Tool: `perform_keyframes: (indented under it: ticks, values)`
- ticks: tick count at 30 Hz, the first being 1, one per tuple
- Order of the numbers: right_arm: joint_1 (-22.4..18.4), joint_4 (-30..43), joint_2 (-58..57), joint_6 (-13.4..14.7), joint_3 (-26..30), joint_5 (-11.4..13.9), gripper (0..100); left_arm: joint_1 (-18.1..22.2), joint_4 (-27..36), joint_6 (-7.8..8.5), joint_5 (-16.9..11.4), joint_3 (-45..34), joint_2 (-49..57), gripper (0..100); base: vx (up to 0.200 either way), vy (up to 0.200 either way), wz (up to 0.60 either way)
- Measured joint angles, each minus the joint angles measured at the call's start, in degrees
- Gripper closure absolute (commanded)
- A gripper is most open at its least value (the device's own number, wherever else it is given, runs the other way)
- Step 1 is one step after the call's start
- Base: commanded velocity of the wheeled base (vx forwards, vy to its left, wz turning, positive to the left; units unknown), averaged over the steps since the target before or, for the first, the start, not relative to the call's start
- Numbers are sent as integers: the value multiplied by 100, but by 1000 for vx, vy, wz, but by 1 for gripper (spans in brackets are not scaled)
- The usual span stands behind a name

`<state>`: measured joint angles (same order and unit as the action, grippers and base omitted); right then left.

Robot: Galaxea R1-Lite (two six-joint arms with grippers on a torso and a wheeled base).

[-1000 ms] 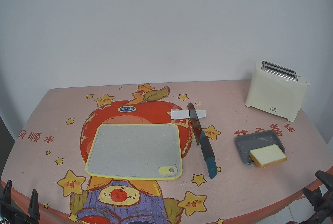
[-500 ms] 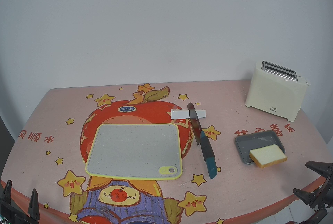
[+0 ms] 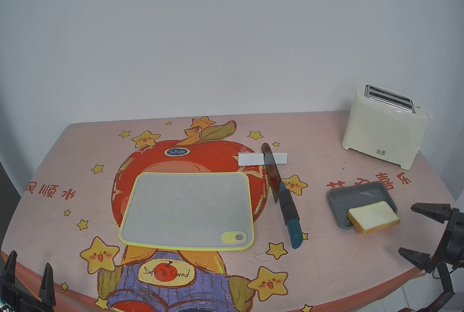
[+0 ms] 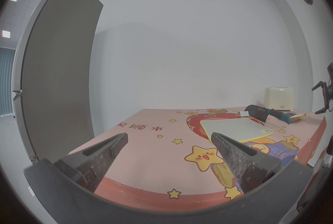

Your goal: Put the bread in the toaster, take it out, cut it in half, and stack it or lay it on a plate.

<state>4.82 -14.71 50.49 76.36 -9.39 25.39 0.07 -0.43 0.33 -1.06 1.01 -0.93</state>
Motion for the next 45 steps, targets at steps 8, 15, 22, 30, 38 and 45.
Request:
perform_keyframes:
  ticks: [8,15,22,30,38,45]
  values:
    - [0,-393,610,9,-32,11,0,0,0,0,0,0,0,0,0,0,0]
    - [0,-839,1213,17,-43,9,0,0,0,0,0,0,0,0,0,0,0]
    - [-2,-986,1642,22,-87,6,0,0,0,0,0,0,0,0,0,0,0]
    - [-11,-1373,2054,24,-148,9,0,0,0,0,0,0,0,0,0,0,0]
    - [-9,-1485,2411,27,-224,6,0,0,0,0,0,0,0,0,0,0,0]
    - [-11,-1734,2625,28,-244,6,0,0,0,2,0,0,0,0,0,0,0]
